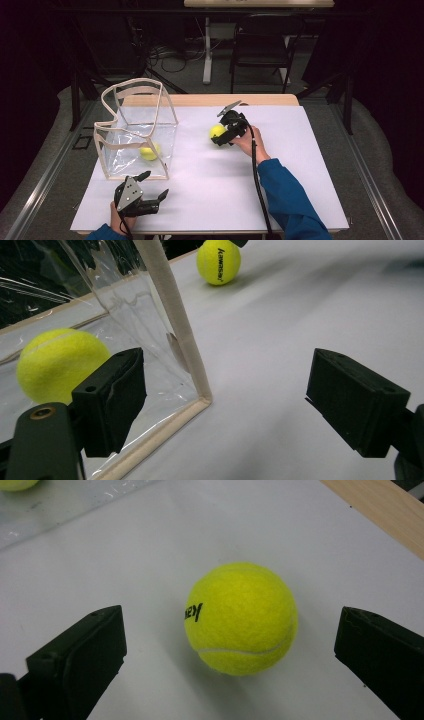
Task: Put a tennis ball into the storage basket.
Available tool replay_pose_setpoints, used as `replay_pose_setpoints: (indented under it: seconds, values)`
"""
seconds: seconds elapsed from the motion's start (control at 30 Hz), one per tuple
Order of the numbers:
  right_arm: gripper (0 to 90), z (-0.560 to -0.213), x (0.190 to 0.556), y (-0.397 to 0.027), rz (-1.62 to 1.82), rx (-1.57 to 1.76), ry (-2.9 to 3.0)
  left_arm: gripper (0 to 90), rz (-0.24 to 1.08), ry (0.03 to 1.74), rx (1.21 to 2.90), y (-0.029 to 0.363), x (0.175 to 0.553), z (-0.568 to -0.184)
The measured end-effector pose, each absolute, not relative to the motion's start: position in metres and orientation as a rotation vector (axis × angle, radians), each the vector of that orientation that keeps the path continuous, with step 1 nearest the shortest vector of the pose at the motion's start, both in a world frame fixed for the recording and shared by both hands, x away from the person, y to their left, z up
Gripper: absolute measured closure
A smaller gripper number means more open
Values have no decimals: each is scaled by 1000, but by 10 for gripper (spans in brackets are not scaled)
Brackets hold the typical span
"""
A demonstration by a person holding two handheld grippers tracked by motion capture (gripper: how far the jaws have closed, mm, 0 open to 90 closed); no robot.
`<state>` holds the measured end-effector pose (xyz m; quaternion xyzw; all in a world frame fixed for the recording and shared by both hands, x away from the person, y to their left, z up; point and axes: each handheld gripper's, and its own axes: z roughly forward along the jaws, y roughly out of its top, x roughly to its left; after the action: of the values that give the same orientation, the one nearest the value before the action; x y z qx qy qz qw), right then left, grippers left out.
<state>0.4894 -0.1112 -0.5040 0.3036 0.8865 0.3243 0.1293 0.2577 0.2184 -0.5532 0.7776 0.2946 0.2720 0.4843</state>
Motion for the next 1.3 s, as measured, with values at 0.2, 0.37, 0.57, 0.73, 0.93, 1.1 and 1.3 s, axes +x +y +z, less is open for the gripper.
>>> replay_pose_setpoints:
  seconds: [0.2, 0.37, 0.57, 0.73, 0.93, 1.1, 1.3]
  values:
    - [0, -511, 493, -108, 930, 896, 2586, 160, 663, 715, 1896, 219, 258, -553]
    - [0, -517, 496, -105, 924, 903, 2591, 160, 661, 714, 1897, 219, 258, -553]
    - [0, -522, 499, -104, 916, 921, 2592, 160, 662, 714, 1898, 219, 259, -553]
    - [4, -527, 501, -104, 923, 934, 2592, 160, 661, 714, 1901, 218, 258, -554]
    - [30, -530, 502, -105, 934, 952, 2597, 160, 662, 715, 1901, 218, 258, -554]
    - [64, -532, 504, -105, 951, 953, 2593, 160, 659, 714, 1902, 218, 259, -554]
    - [138, -534, 505, -105, 948, 953, 2593, 160, 659, 715, 1901, 218, 258, -554]
